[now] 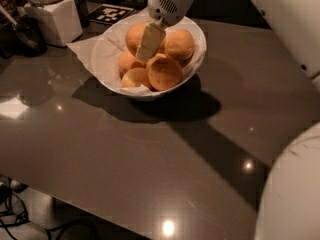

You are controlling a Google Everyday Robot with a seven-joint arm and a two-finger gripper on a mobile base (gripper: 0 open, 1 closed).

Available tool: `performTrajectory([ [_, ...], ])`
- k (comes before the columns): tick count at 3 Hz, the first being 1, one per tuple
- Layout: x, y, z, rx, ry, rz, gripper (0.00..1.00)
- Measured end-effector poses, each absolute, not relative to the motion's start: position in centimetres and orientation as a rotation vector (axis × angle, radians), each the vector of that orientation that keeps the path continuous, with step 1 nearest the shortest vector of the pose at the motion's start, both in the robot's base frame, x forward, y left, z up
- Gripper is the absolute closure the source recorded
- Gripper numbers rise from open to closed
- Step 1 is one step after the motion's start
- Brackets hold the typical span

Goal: Pick orange from white bowl

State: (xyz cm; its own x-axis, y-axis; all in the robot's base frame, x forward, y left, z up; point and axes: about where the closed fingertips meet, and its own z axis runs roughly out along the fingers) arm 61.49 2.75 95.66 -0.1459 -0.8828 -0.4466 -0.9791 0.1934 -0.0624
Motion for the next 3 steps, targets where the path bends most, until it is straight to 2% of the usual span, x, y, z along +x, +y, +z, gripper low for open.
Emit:
performTrajectory([
  [2,56.8,0.5,98.6,-1.731,1.872,0.417,1.0],
  [3,56.6,0.1,98.6,-1.731,1.867,0.415,1.0],
])
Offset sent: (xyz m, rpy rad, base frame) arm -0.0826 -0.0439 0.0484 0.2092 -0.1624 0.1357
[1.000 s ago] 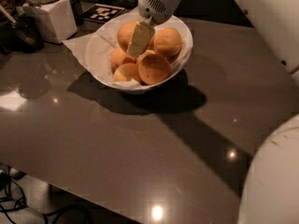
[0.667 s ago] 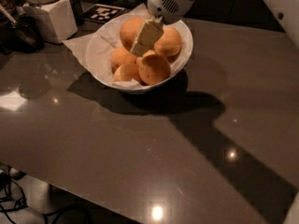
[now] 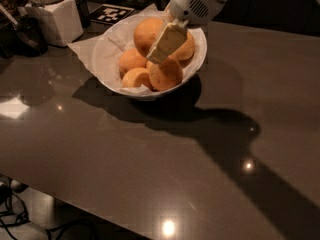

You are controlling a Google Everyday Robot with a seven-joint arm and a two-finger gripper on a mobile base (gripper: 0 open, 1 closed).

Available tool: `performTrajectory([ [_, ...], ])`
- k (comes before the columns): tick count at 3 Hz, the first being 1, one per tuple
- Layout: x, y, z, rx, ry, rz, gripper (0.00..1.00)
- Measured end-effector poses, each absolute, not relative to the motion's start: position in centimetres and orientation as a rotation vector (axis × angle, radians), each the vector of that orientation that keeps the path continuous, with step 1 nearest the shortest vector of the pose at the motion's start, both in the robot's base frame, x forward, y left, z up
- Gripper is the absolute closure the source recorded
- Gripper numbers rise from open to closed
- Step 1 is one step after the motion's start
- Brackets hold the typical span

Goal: Pick orange from white bowl

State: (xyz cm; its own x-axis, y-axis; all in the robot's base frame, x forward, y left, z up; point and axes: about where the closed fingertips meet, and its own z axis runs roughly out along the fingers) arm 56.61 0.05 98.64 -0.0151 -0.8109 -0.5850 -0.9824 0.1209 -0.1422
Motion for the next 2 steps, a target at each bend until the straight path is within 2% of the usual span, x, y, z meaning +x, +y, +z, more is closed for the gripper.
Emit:
performTrajectory([
  [1,55.6,-0.1,99.5,-1.737,1.833,0.41,1.0],
  [2,51.8,-0.9,101.6,-1.69,1.789,0.396,1.0],
])
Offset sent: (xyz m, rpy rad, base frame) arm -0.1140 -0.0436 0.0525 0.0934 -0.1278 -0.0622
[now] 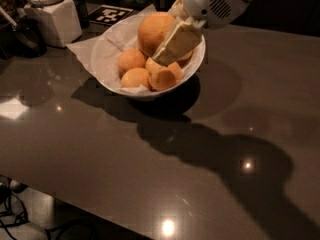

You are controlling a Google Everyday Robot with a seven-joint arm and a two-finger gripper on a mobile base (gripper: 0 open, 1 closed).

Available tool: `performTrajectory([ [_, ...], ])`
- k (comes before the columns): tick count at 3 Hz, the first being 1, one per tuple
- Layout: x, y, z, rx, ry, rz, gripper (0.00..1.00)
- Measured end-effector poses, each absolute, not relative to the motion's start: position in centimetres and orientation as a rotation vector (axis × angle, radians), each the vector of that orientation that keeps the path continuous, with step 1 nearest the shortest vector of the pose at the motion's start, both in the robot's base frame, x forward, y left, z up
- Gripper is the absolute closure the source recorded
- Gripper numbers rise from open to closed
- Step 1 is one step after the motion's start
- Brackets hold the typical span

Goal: Pick orange from white bowl

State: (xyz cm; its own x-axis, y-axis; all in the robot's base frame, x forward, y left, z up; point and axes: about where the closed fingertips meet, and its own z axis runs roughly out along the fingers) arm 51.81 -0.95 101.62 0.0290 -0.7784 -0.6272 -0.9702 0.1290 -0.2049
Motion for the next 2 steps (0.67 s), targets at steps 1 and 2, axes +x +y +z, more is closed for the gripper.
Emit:
performTrajectory([
  [1,47.3,-3.4,102.1,-1.604,1.818,0.352,1.0],
  [2,43.7,-5.6,101.1,-1.533,1.893,0.338,1.0],
])
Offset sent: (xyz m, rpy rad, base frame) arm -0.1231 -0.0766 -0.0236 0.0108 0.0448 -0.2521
